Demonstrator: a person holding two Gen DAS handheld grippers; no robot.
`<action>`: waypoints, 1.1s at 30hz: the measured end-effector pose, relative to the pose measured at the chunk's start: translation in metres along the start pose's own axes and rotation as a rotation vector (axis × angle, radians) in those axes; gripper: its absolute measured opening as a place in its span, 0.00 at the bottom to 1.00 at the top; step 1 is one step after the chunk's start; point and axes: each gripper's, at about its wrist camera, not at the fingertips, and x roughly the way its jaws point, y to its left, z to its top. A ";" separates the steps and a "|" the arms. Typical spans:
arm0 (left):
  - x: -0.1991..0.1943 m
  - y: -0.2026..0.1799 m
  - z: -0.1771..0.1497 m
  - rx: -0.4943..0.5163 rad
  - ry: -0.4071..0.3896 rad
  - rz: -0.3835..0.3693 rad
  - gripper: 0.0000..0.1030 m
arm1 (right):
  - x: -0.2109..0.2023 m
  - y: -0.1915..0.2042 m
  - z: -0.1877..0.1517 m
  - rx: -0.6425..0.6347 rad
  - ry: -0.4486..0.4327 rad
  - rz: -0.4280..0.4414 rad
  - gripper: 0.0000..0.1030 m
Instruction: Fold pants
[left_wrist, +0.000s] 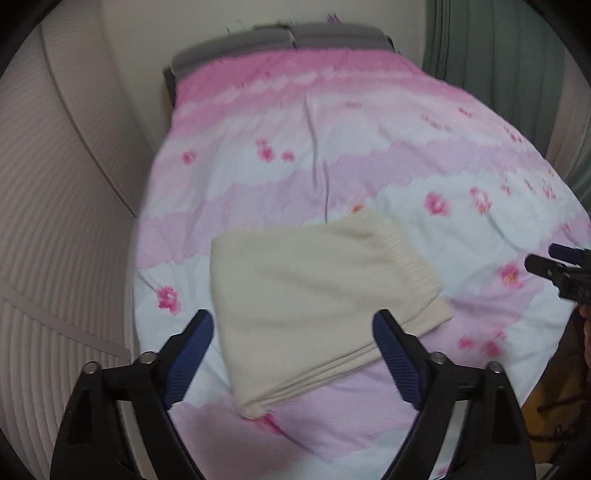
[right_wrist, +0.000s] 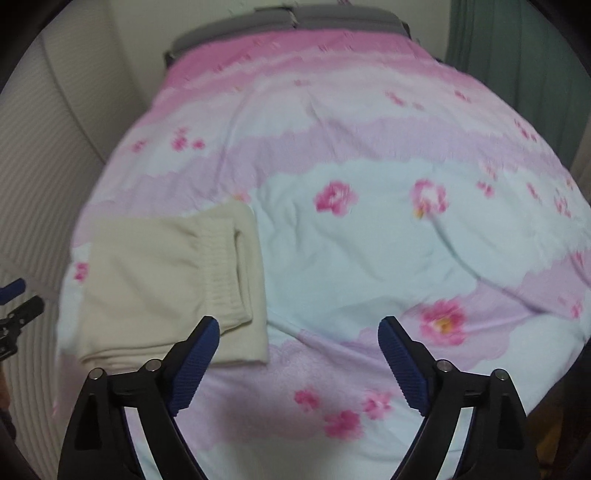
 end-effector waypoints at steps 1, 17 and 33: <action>-0.009 -0.010 0.001 -0.010 -0.015 0.009 0.90 | -0.016 -0.006 0.001 -0.014 -0.018 0.010 0.87; -0.165 -0.249 -0.010 -0.146 -0.193 0.073 0.97 | -0.191 -0.142 -0.022 -0.236 -0.191 0.152 0.90; -0.254 -0.359 -0.027 -0.131 -0.271 0.053 0.98 | -0.296 -0.262 -0.068 -0.217 -0.295 0.188 0.90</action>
